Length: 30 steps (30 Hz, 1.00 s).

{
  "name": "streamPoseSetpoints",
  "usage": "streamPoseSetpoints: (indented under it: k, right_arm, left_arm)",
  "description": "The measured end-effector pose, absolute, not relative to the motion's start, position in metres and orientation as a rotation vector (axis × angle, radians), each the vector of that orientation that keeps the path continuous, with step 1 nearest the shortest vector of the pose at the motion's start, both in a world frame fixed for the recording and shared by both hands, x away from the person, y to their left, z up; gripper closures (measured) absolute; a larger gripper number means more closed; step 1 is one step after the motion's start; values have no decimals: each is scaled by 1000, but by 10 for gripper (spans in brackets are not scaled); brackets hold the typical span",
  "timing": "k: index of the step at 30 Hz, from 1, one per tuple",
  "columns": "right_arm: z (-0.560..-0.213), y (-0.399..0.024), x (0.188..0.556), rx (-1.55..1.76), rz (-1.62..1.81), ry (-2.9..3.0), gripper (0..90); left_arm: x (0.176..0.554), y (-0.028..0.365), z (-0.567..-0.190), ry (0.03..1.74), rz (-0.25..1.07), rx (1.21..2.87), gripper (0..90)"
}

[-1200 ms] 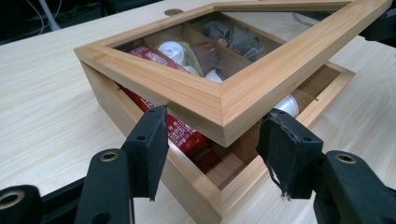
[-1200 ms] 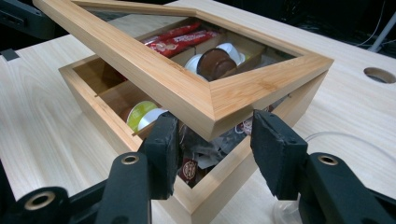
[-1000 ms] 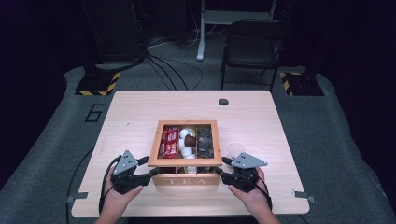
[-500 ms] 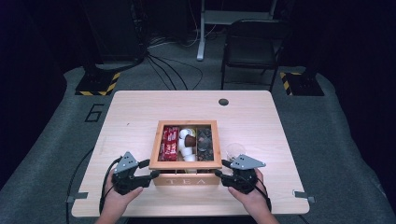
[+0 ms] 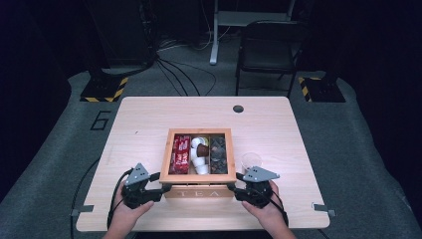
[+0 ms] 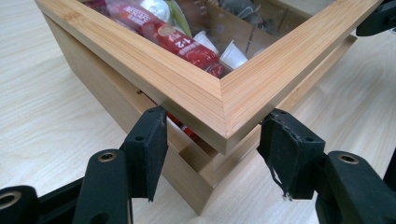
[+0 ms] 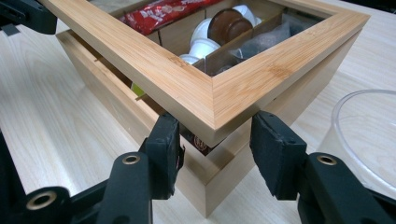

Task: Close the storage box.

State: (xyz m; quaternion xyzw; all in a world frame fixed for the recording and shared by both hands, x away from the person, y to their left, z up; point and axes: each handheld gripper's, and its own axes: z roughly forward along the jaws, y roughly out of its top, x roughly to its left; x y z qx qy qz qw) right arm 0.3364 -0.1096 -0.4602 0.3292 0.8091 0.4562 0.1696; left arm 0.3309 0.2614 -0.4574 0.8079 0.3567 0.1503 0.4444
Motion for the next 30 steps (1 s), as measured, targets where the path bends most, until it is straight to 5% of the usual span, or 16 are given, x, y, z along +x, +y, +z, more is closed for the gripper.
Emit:
streamPoseSetpoints:
  k: [30]
  right_arm:
    - [-466, -108, 337, 965, 1280, 2344, 485]
  left_arm:
    - [332, 259, -459, 897, 367, 2069, 376]
